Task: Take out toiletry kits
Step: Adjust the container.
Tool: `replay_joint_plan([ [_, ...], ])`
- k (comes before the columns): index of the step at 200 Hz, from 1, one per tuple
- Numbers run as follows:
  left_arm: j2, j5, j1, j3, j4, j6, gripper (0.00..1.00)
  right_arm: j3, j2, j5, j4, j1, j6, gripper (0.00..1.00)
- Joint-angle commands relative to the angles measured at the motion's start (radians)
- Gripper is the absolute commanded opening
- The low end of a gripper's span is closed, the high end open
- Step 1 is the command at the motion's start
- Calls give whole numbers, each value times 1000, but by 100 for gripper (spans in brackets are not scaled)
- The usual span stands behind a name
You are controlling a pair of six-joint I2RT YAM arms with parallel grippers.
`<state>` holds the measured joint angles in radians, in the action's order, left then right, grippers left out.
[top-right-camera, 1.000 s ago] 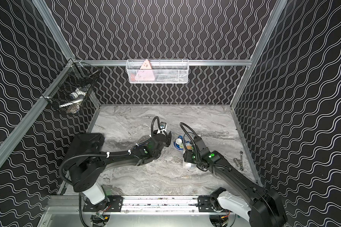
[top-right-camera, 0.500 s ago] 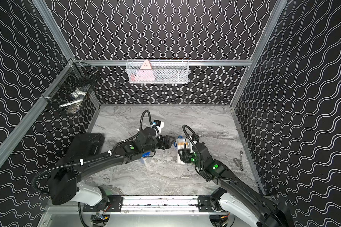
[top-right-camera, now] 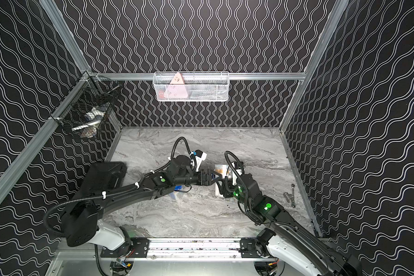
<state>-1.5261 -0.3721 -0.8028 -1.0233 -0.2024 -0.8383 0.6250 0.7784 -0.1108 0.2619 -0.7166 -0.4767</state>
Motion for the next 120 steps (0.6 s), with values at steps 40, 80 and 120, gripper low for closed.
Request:
replay_joint_plan([
  [40,-89,-101,2,-68,-187,-72,98,64,56,25,-36,-58,54,48],
  [80,-128,-102,2,-108,-172,-104,74,87,49,-1,-40,-70,52,49],
  [120,-92,-41,11,-118,-134,-124,55,111,53,-27,2,-70,27,70],
])
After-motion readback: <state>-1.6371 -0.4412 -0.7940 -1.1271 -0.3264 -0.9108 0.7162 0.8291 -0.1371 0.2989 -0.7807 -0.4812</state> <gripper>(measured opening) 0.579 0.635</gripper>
